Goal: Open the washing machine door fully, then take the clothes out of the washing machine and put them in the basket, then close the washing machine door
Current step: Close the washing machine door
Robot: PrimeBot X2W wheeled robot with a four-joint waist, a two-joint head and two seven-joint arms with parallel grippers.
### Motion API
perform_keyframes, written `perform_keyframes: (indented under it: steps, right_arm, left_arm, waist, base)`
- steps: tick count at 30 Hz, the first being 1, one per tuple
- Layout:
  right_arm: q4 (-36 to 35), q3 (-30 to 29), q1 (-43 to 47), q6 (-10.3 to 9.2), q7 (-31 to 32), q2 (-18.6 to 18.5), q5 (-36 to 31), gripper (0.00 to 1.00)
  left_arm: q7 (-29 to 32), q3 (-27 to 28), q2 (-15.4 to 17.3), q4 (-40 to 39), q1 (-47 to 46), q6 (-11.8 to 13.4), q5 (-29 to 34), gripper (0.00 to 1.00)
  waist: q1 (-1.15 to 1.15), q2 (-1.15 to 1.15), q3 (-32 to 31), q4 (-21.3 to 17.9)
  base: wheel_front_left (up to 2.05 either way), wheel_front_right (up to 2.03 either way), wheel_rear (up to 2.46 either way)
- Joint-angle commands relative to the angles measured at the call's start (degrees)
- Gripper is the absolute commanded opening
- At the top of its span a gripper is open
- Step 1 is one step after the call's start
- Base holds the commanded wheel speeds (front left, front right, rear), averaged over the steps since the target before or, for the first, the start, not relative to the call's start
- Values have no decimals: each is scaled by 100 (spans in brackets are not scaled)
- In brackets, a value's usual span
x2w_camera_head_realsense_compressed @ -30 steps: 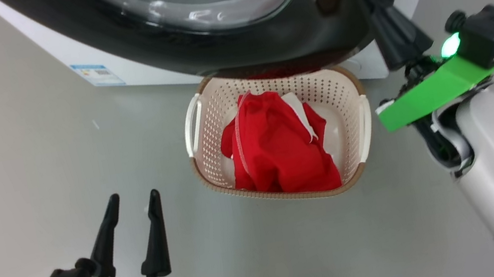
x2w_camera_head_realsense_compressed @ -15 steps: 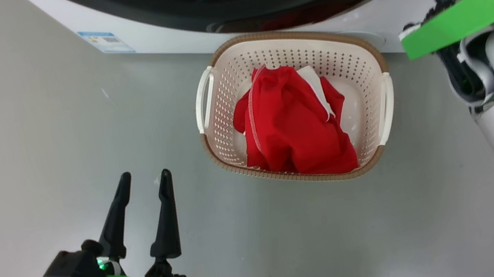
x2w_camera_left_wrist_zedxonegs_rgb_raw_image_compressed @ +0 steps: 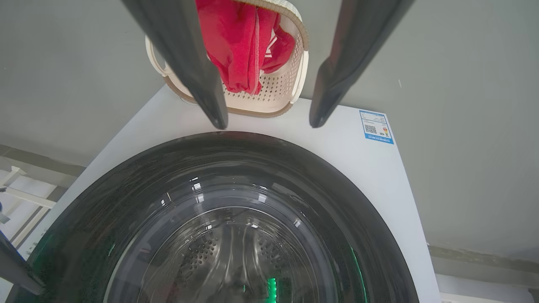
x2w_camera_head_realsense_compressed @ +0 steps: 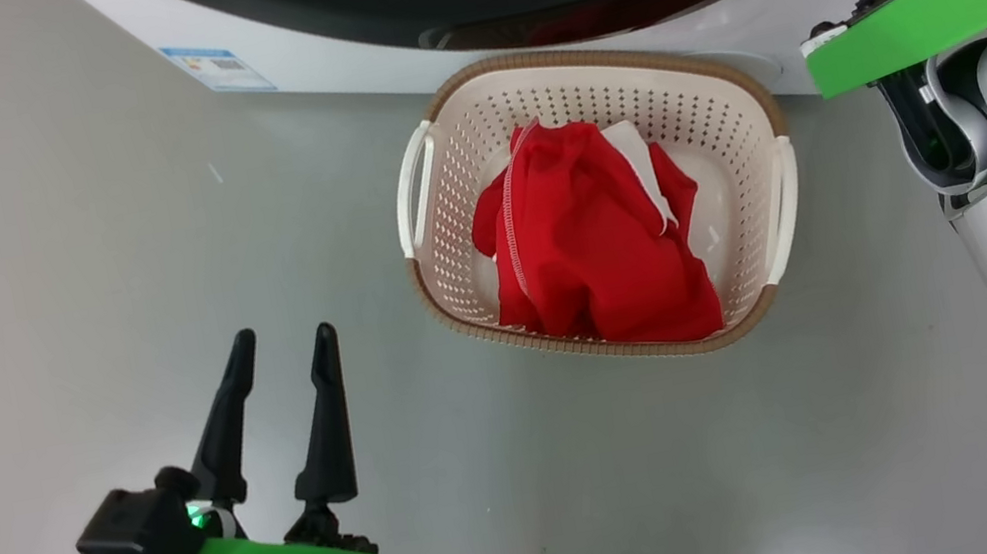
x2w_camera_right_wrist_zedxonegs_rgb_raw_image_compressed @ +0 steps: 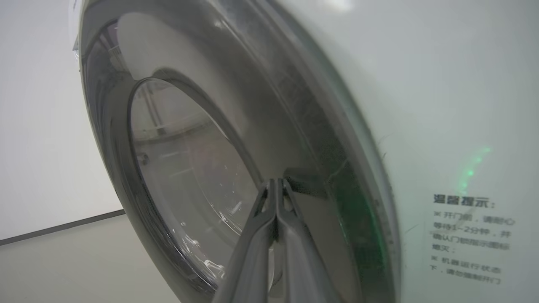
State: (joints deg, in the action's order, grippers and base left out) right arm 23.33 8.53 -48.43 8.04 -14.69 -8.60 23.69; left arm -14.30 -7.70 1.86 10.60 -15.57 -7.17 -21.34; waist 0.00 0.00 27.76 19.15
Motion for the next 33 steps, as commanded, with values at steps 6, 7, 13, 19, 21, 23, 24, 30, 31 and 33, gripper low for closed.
perform_keyframes:
  steps: [6, 7, 13, 19, 21, 23, 24, 30, 31, 33]
  right_arm:
    - [-133, 263, 390, -55, -31, 37, 23, 5]
    - [-150, 292, 489, -55, -31, 25, 4, 20]
    - [-274, 369, 1106, -55, -31, 12, -2, 100]
    - [-380, 363, 1682, -55, -31, 104, 43, 100]
    - [-424, 359, 1870, -55, -31, 142, 54, 100]
    - [-463, 338, 2048, -55, -31, 171, 55, 100]
    - [-482, 322, 2135, -55, -31, 185, 56, 100]
    - [-568, 115, 2703, -55, -31, 248, 41, 100]
    - [-575, 101, 2786, -55, -31, 249, 34, 100]
    - [-584, 78, 2949, -55, -31, 238, 9, 100]
  left_arm:
    - [-70, 283, 102, -61, 20, -32, 125, 100]
    - [-70, 295, 102, -58, 25, -32, 159, 100]
    - [-70, 449, 134, -56, 51, -32, 326, 100]
    - [-70, 631, 270, -47, 124, -32, 399, 100]
    - [-70, 678, 314, -42, 153, -32, 412, 100]
    - [-70, 727, 351, -35, 174, -32, 426, 100]
    - [-70, 737, 374, -31, 184, -32, 437, 100]
    - [-70, 845, 481, 32, 273, -32, 479, 100]
    - [-70, 857, 490, 38, 301, -32, 484, 100]
    - [-70, 866, 509, 40, 360, -32, 495, 100]
  waist:
    - [0, 0, -221, -165]
    - [0, 0, -254, -189]
    - [0, 0, -419, -387]
    - [0, 0, -598, -660]
    - [0, 0, -654, -747]
    - [0, 0, -706, -826]
    - [0, 0, -732, -863]
    - [0, 0, -938, -1085]
    - [0, 0, -981, -1111]
    - [0, 0, -1058, -1157]
  base:
    - [0, 0, 0]
    - [0, 0, 0]
    - [0, 0, 0]
    - [0, 0, 0]
    - [0, 0, 0]
    - [0, 0, 0]
    - [0, 0, 0]
    - [0, 0, 0]
    - [0, 0, 0]
    - [0, 0, 0]
